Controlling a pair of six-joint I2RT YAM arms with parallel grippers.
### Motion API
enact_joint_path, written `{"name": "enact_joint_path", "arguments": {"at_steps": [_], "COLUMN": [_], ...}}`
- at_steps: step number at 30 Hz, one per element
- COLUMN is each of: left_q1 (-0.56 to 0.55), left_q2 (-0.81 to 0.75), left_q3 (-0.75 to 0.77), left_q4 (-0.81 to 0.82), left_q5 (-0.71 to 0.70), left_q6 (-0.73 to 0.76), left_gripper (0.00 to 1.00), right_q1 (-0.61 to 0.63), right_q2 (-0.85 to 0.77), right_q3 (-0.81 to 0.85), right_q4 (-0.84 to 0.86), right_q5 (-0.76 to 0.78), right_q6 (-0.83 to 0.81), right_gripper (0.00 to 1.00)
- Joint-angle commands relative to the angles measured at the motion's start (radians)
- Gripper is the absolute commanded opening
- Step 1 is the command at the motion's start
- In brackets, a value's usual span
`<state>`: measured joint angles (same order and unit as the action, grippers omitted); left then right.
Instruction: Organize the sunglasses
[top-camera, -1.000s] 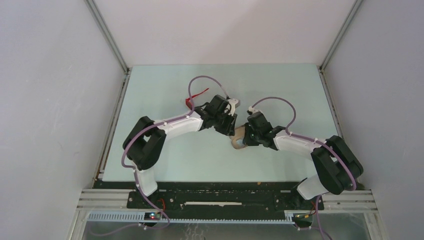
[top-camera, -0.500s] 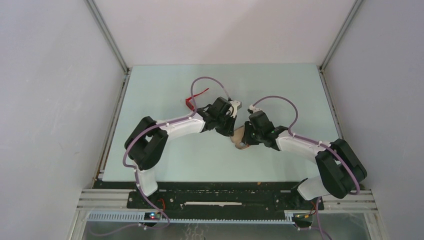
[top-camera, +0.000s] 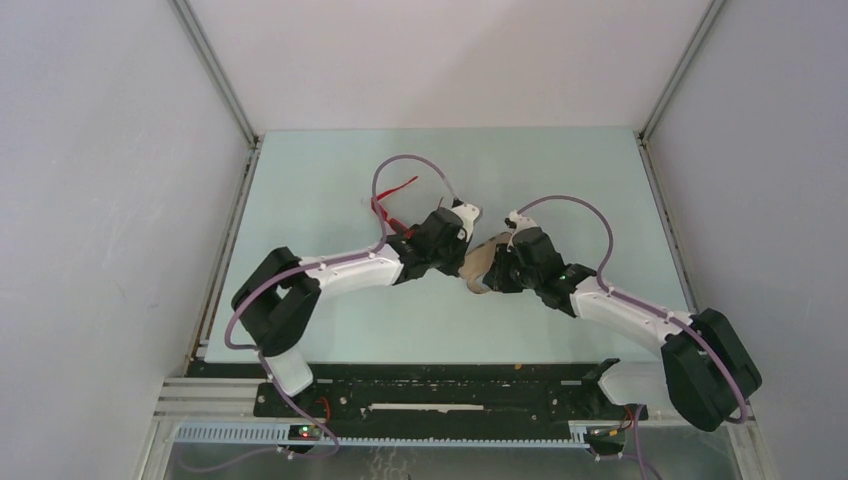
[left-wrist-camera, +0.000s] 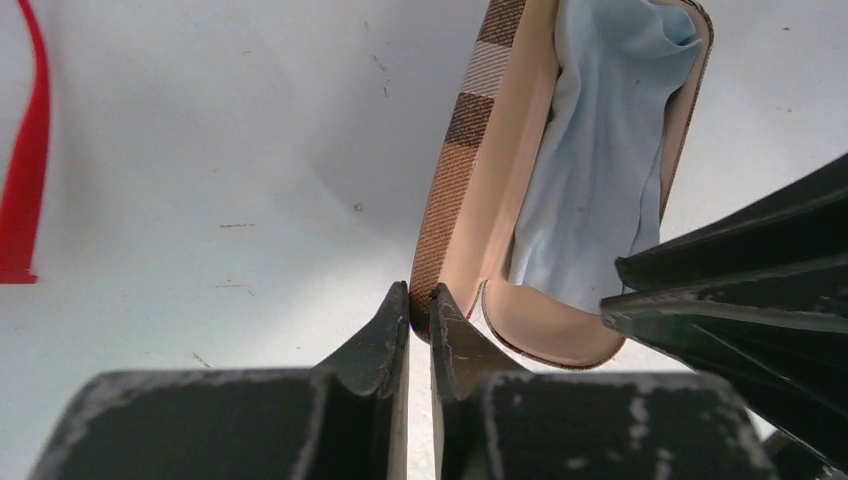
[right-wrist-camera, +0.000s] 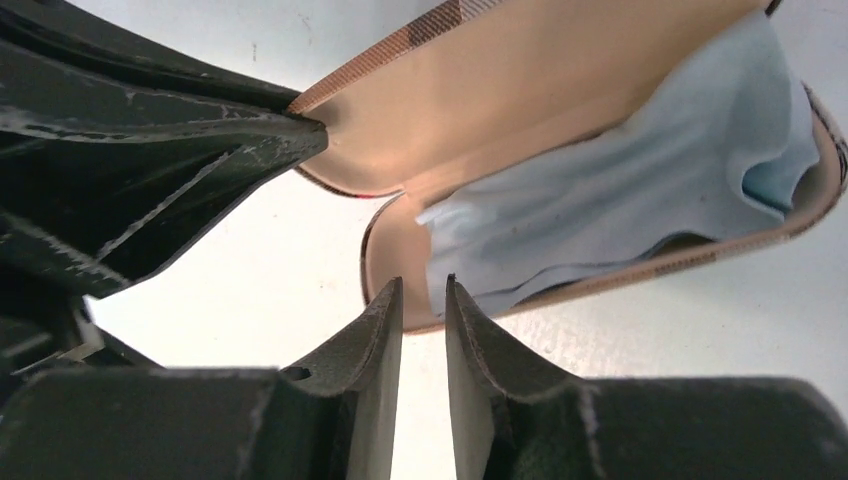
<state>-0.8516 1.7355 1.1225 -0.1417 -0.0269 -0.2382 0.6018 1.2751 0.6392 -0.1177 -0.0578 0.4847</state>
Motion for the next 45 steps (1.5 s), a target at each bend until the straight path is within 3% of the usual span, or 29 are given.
{"name": "enact_joint_path", "arguments": {"at_steps": [1,13,28,45], "left_q1": [-0.038,-0.186,-0.209,-0.213], "left_q2": [-0.071,-0.042,-0.022,-0.009], "left_q3": [-0.066,-0.121,-0.126,-0.142], "left_q4": [0.187,0.269,0.272,0.292], "left_q5": [-0.151,-0.483,-0.532,-0.538], "left_q6": [0.055,0.107,0.1,0.093], "left_gripper": [0.0,0.0,0.0,0.0], "right_q1": [0.003,0.01,0.054,0.145], "right_q2": [-0.061,-0.009,0.05,0.23], "right_q3": [-0.033,-0.044,-0.055,-0.085], "right_q4": [0.079,0.107,0.093,0.227], "right_q5": [0.021,0.11,0.13,0.235], "right_q6": [0.024,0.072,0.052,-0.015], "right_gripper": [0.31,0.32,0.37,0.35]}}
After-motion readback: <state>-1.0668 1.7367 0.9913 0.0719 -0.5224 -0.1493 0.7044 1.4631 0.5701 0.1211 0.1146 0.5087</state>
